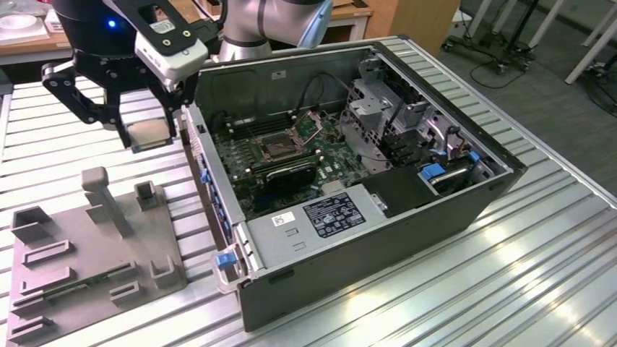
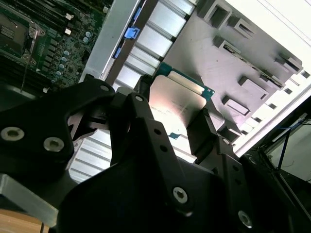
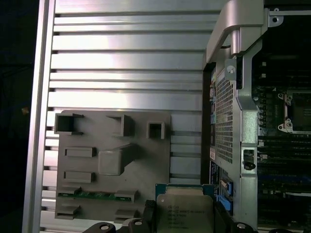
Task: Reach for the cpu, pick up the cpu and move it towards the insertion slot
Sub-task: 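Pick up the cpu and move it towards the insertion slot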
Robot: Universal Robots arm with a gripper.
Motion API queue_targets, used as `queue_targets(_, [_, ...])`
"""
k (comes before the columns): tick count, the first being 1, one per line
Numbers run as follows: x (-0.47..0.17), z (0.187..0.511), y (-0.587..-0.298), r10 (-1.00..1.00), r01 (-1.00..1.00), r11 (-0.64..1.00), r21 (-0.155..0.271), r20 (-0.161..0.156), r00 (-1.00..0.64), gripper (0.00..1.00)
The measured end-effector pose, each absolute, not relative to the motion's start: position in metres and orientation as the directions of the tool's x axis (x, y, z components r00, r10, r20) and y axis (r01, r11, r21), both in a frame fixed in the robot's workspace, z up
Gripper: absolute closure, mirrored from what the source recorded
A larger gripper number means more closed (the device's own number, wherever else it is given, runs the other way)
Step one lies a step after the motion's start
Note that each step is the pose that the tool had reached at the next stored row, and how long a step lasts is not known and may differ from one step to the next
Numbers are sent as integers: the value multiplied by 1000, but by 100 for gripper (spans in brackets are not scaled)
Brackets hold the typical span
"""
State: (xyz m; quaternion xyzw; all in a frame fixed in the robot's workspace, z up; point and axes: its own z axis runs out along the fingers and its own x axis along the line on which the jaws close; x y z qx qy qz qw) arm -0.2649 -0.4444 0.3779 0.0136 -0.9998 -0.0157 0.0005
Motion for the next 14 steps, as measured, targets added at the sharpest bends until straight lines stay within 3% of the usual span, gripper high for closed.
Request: queue_targets(14, [-258, 377, -444, -27, -27, 999, 32, 0, -1000, 46])
